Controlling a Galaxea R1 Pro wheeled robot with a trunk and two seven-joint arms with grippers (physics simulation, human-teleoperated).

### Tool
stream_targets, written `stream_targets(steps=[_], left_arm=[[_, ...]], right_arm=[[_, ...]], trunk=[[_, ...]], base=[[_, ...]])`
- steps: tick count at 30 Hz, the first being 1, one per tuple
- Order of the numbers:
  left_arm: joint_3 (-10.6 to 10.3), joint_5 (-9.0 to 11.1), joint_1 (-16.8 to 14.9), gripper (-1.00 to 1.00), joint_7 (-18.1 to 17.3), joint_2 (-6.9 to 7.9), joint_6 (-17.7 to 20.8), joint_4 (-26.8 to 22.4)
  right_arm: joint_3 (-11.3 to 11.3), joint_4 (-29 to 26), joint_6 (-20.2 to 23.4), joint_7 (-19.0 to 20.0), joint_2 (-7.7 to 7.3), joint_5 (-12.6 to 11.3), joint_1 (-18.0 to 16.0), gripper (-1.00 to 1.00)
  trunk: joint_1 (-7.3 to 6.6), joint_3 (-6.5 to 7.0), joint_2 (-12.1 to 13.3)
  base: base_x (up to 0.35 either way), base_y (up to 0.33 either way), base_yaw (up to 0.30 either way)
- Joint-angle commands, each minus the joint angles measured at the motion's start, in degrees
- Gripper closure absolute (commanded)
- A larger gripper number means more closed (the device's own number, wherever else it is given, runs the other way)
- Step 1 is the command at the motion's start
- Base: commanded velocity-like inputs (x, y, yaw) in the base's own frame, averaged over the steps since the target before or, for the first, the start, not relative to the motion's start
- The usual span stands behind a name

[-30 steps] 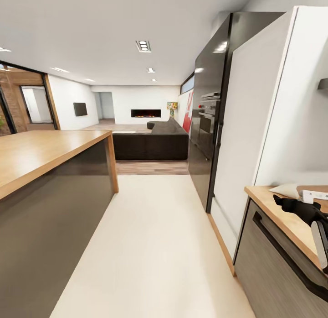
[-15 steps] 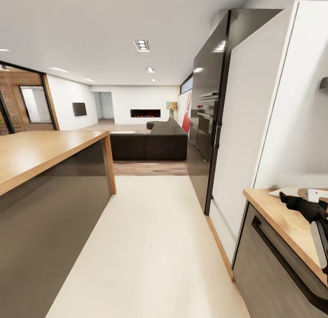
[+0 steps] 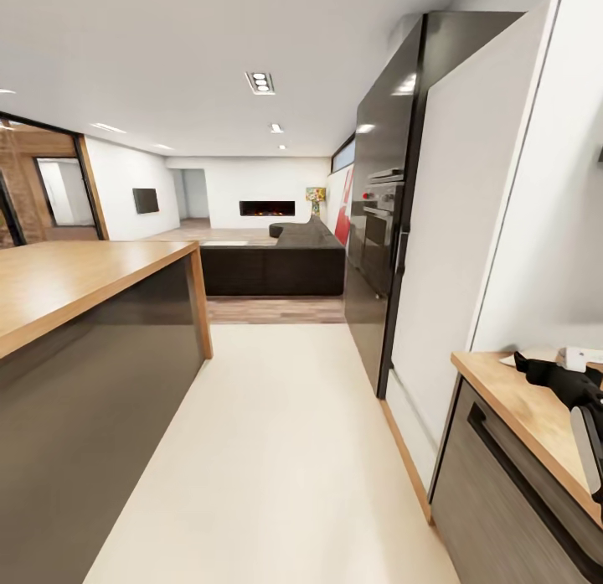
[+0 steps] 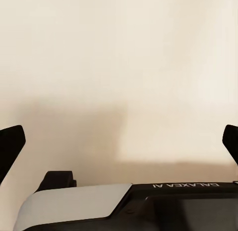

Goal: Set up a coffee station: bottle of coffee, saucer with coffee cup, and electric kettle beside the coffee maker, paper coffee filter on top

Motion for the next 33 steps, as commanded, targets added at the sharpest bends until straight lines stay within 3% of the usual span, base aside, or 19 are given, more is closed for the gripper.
stream_targets(steps=[1, 14, 33], left_arm=[[0.1, 0.0, 0.0, -1.00, 0.0, -0.02, -0.1, -0.1], [0.1, 0.0, 0.0, -1.00, 0.1, -0.01, -0.1, -0.1], [0.1, 0.0, 0.0, -1.00, 0.1, -0.01, -0.1, -0.1]], right_arm=[[-0.1, -0.1, 0.3, 0.3, 0.01, 0.0, 0.0, -1.00], [-0.1, 3.1, 0.2, 0.3, 0.01, 0.0, 0.0, -1.00], [0.0, 3.6, 0.2, 0.3, 0.01, 0.0, 0.0, -1.00]], trunk=[[0.01, -0.05, 0.0], [0.01, -0.05, 0.0], [0.01, -0.05, 0.0]], base=[[0.021, 0.000, 0.000], [0.022, -0.018, 0.000], [0.083, -0.062, 0.000]])
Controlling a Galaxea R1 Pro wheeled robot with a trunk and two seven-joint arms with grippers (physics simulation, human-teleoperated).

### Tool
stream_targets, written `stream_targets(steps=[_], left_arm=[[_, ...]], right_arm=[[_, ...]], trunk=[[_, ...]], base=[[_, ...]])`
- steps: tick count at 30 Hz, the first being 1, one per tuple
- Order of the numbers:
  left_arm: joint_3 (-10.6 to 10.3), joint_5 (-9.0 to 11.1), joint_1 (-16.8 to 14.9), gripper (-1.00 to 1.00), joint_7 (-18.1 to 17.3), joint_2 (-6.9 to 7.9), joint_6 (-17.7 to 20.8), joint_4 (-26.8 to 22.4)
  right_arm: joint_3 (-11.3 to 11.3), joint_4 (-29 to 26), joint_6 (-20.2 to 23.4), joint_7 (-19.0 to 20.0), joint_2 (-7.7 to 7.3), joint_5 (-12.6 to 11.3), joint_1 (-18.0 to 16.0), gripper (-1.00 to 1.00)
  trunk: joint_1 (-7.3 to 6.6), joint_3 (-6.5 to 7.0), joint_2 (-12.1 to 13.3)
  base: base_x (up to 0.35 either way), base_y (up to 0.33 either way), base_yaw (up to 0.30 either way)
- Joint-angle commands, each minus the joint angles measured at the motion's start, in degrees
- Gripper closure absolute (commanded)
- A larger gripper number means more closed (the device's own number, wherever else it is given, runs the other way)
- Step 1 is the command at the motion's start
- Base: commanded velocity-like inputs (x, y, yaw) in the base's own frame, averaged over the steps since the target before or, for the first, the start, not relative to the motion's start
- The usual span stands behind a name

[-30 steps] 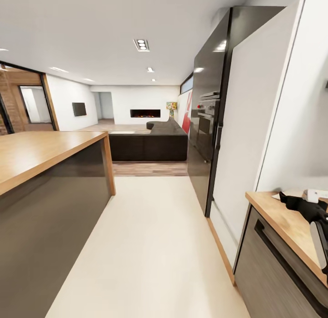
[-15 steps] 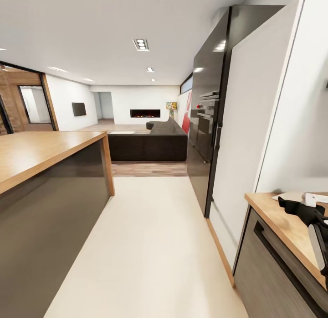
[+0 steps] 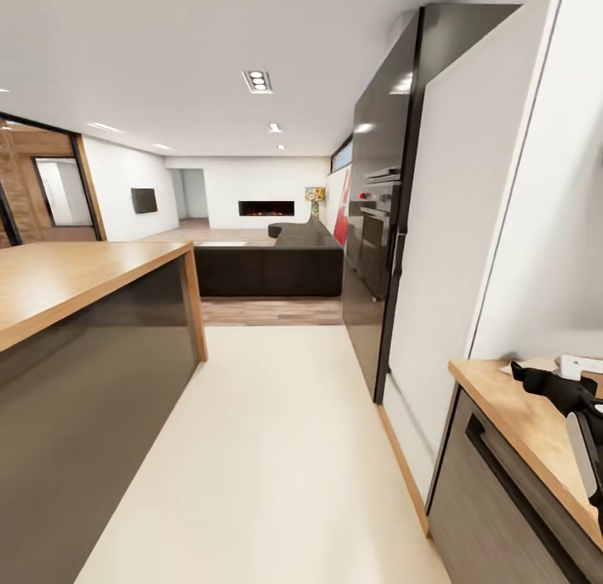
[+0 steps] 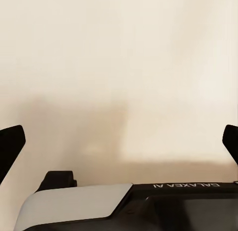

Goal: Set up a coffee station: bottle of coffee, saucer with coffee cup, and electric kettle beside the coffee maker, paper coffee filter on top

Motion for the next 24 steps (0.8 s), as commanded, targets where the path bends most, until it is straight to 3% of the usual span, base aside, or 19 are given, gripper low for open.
stream_targets(steps=[1, 24], left_arm=[[0.1, 0.0, 0.0, -1.00, 0.0, -0.02, -0.1, -0.1], [0.1, 0.0, 0.0, -1.00, 0.0, -0.02, -0.1, -0.1]], right_arm=[[-0.1, -0.1, 0.3, 0.3, 0.01, 0.0, 0.0, -1.00], [-0.1, 1.6, 0.1, 0.3, 0.01, 0.0, 0.0, -1.00]], trunk=[[0.02, -0.05, 0.0], [0.02, -0.05, 0.0]], base=[[0.131, -0.098, 0.000], [0.048, -0.080, 0.000]])
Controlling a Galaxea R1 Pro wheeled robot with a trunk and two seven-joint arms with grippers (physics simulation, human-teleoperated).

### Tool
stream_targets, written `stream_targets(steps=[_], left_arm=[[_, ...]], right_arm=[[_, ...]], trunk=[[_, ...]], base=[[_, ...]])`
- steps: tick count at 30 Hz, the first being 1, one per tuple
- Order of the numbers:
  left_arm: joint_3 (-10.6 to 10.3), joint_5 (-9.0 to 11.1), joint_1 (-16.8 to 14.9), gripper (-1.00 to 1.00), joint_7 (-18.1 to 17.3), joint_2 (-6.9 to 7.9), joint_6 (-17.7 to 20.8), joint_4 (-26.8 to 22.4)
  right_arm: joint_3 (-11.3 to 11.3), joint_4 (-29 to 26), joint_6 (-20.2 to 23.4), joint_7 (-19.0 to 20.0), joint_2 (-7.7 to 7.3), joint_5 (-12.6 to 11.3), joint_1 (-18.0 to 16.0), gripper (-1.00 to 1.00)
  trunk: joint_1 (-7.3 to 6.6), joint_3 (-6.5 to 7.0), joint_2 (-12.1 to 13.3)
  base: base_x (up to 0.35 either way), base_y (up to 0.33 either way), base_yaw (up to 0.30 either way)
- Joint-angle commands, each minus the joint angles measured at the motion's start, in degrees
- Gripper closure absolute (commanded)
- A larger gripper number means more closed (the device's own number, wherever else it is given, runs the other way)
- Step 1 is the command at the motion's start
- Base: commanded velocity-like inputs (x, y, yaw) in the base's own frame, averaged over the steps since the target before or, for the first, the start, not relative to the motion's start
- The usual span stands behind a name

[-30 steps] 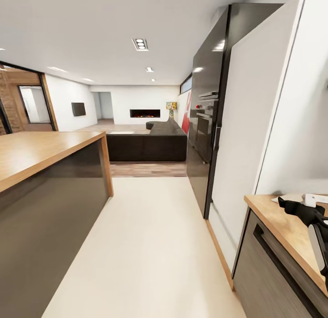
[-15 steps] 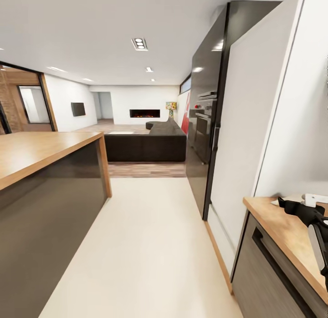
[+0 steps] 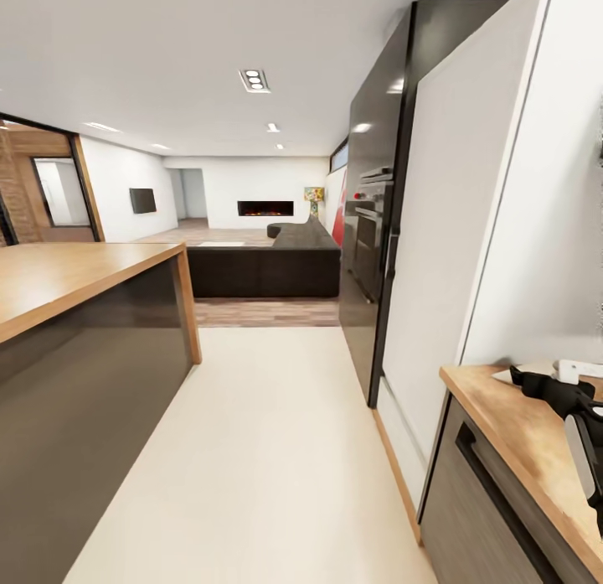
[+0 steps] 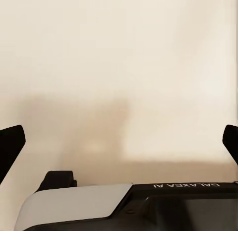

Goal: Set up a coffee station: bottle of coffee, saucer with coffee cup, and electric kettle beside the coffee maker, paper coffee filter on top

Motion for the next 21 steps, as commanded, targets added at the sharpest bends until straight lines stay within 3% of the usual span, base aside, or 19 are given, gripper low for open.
stream_targets(steps=[1, 8, 14, 21], left_arm=[[0.1, 0.0, 0.0, -1.00, 0.0, -0.02, -0.1, -0.1], [0.2, 0.0, 0.0, -1.00, 0.0, -0.02, -0.1, -0.1], [0.2, 0.0, 0.0, -1.00, 0.0, -0.02, -0.1, -0.1], [0.2, 0.0, 0.0, -1.00, 0.0, -0.02, -0.1, -0.1]], right_arm=[[-0.1, 0.1, 0.3, 0.3, 0.01, 0.0, 0.0, -1.00], [-0.1, 1.2, -0.1, 0.3, 0.01, 0.0, 0.0, -1.00], [0.1, 3.2, -3.6, 0.3, 0.01, 0.0, 0.0, -1.00], [2.0, 4.9, -4.5, 0.3, 0.01, -0.1, -0.1, -1.00]], trunk=[[0.01, -0.05, 0.0], [0.01, -0.05, 0.0], [0.01, -0.05, 0.0], [0.01, -0.05, 0.0]], base=[[0.030, -0.069, 0.000], [0.011, -0.026, 0.000], [0.001, -0.003, 0.000], [0.001, -0.012, 0.000]])
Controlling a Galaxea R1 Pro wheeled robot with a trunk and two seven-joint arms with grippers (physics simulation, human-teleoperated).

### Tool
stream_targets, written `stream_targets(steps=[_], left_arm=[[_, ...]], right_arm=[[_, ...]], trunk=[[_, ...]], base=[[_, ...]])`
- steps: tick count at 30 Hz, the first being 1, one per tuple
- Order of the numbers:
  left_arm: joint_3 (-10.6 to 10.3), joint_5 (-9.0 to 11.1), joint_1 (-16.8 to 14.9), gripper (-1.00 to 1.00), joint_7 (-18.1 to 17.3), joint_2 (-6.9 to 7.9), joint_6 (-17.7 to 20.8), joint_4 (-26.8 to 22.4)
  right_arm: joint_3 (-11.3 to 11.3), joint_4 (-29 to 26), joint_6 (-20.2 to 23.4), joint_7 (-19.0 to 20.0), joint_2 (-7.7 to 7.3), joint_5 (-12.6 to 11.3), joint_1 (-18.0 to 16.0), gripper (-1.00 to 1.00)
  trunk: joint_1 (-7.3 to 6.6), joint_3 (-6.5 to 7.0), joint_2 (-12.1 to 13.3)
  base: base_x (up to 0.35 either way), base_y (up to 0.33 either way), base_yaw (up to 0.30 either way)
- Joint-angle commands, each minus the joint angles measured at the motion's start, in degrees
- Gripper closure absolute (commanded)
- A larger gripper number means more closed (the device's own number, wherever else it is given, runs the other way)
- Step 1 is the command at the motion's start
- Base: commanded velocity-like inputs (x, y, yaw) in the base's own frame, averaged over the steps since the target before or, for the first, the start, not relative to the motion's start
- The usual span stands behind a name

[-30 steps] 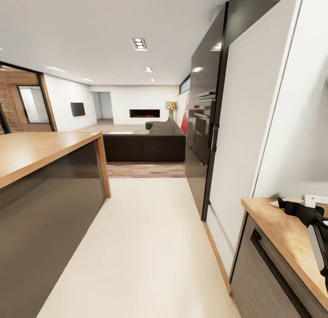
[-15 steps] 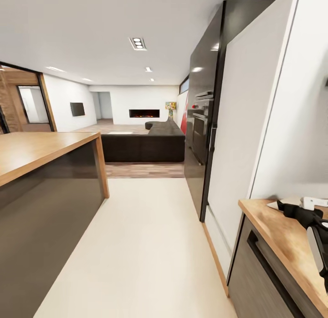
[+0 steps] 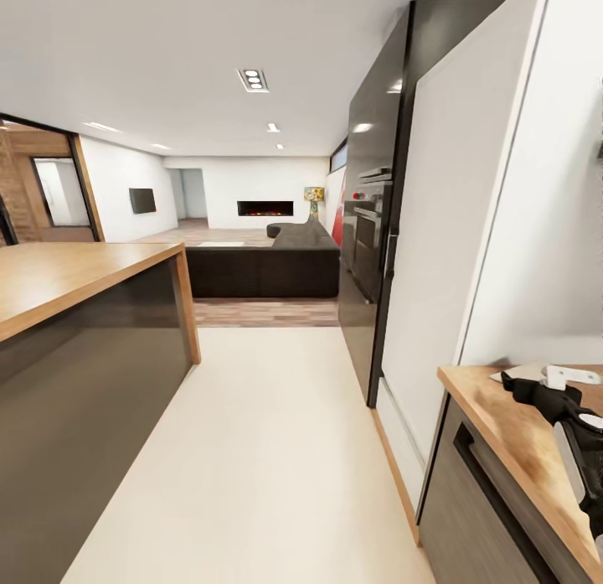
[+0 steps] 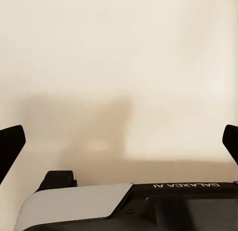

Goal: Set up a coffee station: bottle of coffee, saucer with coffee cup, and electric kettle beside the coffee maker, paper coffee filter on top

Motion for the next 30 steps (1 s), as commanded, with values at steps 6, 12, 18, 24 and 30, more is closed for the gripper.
stream_targets(steps=[6, 12, 18, 24, 30], left_arm=[[0.1, 0.0, 0.0, -1.00, 0.0, -0.02, -0.1, -0.1], [0.1, 0.0, 0.0, -1.00, 0.0, -0.02, -0.1, -0.1], [0.1, 0.0, 0.0, -1.00, 0.0, -0.02, -0.1, -0.1], [0.1, 0.0, 0.0, -1.00, 0.0, -0.02, -0.1, -0.1], [0.1, 0.0, 0.0, -1.00, 0.0, -0.02, -0.1, -0.1]], right_arm=[[0.2, 0.2, 0.2, 0.3, 0.01, 0.0, 0.0, -1.00], [0.2, 0.2, 0.2, 0.3, 0.01, 0.0, 0.0, -1.00], [0.2, 0.3, 0.2, 0.3, 0.01, 0.0, -0.1, -1.00], [0.3, 0.4, 0.2, 0.4, 0.01, 0.0, 0.0, -1.00], [0.5, 0.4, 0.3, 0.5, 0.01, 0.0, -0.1, -1.00]], trunk=[[0.00, -0.05, 0.0], [0.00, -0.05, 0.0], [0.00, -0.05, 0.0], [0.00, -0.05, 0.0], [0.00, -0.05, 0.0]], base=[[0.033, -0.090, 0.000], [0.010, -0.024, 0.000], [0.002, -0.051, 0.000], [0.000, -0.037, 0.000], [0.000, -0.005, 0.000]])
